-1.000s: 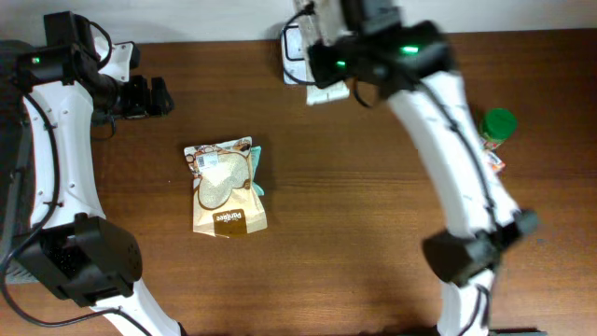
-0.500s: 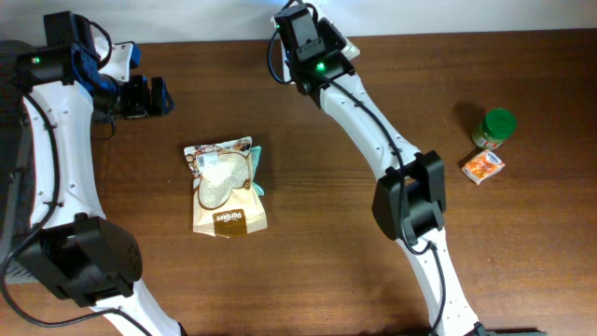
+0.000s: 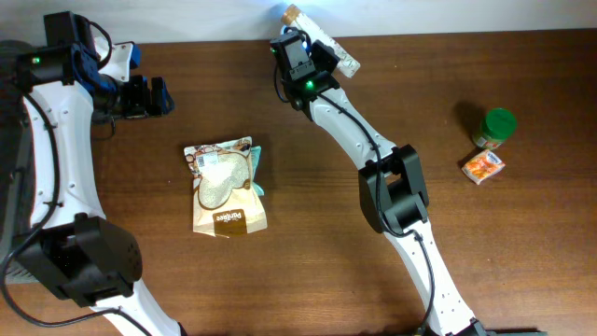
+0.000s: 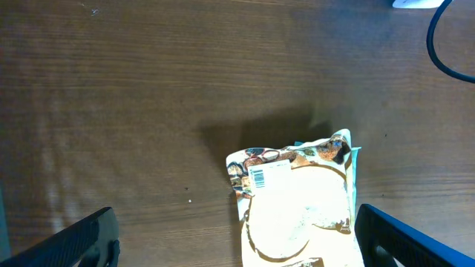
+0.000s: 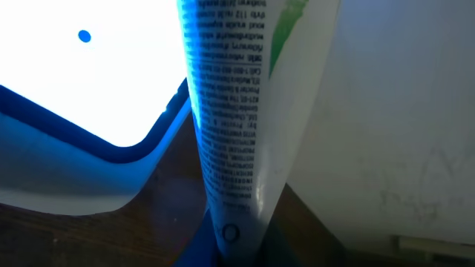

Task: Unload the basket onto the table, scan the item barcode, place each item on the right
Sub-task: 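Hold the white tube up in front of the scanner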

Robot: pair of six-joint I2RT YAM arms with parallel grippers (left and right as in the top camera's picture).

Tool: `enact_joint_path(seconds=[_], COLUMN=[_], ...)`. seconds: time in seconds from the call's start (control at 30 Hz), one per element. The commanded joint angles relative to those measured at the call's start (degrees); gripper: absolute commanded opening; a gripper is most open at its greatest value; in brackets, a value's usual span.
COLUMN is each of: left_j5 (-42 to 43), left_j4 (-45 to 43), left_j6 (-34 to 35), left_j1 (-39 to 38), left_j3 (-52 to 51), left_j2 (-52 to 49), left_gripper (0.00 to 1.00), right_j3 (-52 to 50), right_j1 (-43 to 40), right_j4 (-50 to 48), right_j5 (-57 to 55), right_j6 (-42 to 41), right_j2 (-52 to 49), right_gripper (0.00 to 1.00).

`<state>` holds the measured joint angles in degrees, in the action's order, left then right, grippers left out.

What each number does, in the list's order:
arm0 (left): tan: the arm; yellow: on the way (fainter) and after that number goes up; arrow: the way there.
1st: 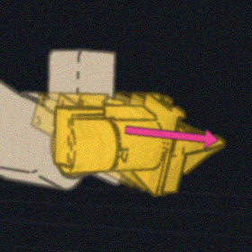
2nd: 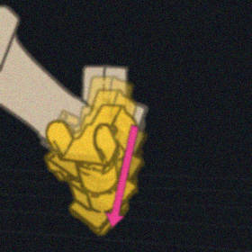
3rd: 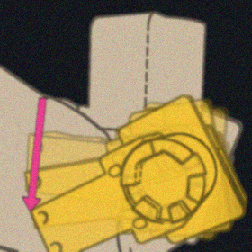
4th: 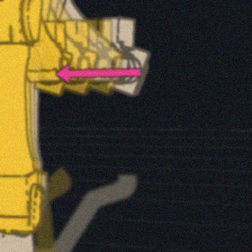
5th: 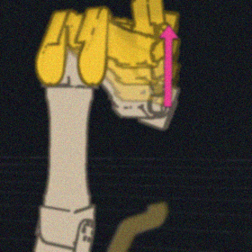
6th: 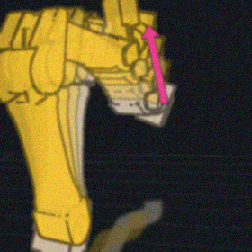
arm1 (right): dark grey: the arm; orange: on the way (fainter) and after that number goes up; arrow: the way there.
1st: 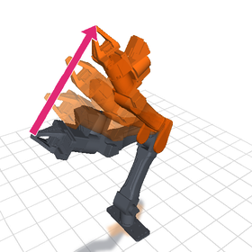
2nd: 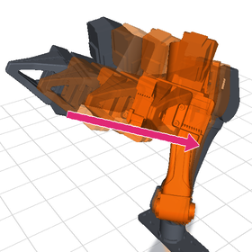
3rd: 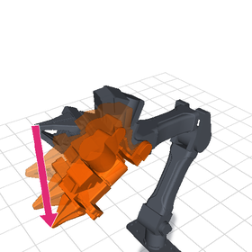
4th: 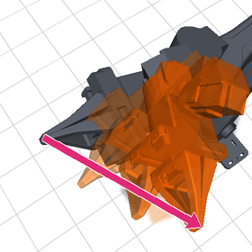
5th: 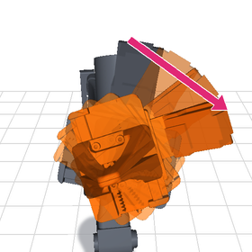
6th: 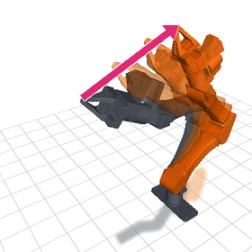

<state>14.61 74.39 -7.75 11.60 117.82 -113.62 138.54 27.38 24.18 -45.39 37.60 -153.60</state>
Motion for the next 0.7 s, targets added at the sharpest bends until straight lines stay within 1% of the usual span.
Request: enact_joint_path(seconds=[0.0, 0.23, 0.3, 0.37, 0.47, 0.53, 0.57, 0.67], left_j5=[0.4, 0.4, 0.4, 0.4, 0.4, 0.4, 0.4, 0.4], left_j4=[0.1, 0.1, 0.1, 0.1, 0.1, 0.1, 0.1, 0.1], left_j6=[-0.9, -0.9, -0.9, -0.9, -0.9, -0.9, -0.9, -0.9], left_j1=[-0.2, -0.2, -0.2, -0.2, -0.2, -0.2, -0.2, -0.2], left_j3=[0.3, 0.3, 0.3, 0.3, 0.3, 0.3, 0.3, 0.3], left_j2=[1.3, 1.3, 1.3, 1.3, 1.3, 1.3, 1.3, 1.3], left_gripper=[0.99, 0.99, 0.99, 0.99, 0.99, 0.99, 0.99, 0.99], right_j3=[1.0, 1.0, 1.0, 1.0, 1.0, 1.0, 1.0, 1.0], right_j1=[0.4, 1.4, 2.0, 2.4, 2.6, 2.6, 2.5, 2.5], right_j4=[-1.6, -0.8, -0.4, -0.1, 4.7, 11.5, 13.7, 25.7], right_j5=[-5.9, -7.0, -6.7, -6.6, -2.6, 1.9, 3.2, 9.3], right_j6=[-0.3, -0.3, -0.6, -2.6, -8.5, -15.9, -18.3, -30.3], right_j2=[1.2, 1.8, 3.6, 5.8, 11.3, 16.8, 18.4, 26.6], right_gripper=[0.04, 0.04, 0.04, 0.04, 0.04, 0.04, 0.04, 0.04])
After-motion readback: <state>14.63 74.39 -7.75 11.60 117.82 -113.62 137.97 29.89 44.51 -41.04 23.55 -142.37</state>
